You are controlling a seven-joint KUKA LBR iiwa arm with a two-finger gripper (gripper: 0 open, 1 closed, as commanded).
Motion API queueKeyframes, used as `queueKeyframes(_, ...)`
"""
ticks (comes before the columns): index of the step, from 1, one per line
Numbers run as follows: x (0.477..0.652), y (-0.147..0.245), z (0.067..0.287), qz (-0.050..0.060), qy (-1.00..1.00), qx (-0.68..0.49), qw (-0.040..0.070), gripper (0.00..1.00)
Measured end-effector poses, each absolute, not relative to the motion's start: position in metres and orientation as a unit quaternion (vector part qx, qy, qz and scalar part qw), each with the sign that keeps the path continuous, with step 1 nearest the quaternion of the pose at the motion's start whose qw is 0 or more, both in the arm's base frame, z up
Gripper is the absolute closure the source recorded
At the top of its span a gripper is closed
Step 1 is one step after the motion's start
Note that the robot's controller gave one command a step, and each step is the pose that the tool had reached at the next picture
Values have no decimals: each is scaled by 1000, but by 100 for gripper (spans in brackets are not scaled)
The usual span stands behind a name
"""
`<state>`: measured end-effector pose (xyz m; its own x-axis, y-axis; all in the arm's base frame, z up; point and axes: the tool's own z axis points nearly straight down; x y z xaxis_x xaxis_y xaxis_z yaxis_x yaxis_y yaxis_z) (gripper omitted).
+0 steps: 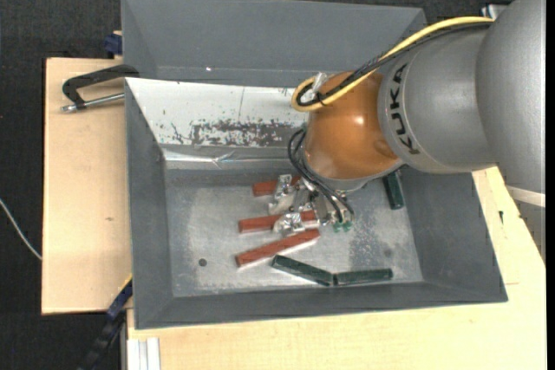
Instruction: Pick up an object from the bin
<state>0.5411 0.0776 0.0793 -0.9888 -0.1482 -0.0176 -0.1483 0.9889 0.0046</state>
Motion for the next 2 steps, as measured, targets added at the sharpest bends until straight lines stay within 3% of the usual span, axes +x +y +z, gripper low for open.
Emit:
queueKeyframes(1, 550, 91, 199, 1, 996, -87, 3, 100)
queueKeyframes(2, 550, 91, 199, 1, 996, -87, 2, 100)
